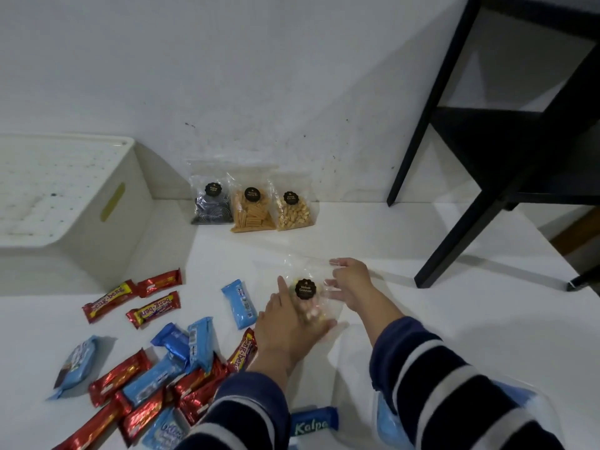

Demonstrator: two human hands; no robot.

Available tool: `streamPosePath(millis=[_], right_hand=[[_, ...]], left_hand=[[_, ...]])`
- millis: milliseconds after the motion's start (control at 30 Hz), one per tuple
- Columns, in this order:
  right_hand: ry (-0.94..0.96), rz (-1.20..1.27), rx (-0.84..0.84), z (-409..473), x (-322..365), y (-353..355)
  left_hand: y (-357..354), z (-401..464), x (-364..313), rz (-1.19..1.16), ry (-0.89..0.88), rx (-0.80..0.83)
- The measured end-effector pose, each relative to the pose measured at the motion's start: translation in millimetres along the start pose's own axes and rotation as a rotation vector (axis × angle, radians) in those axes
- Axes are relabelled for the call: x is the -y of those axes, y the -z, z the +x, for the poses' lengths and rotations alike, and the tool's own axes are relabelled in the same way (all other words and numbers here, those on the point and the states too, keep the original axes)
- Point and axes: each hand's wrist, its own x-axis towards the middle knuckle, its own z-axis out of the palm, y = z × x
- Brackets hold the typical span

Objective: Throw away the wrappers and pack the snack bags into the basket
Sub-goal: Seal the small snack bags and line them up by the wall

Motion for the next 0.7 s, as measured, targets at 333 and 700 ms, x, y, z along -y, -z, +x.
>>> streamPosePath(millis=[333, 700], right_hand=[[0.342, -0.687, 0.024, -31.8, -2.1, 27.5], [0.475, -0.878, -0.099, -33.4, 0.8, 27.4]], left_hand=[[-17.6, -23.1, 20.5, 0.023, -0.07, 0.006], [-30.7, -22.5, 34.1, -0.081, -0.129, -0.043]])
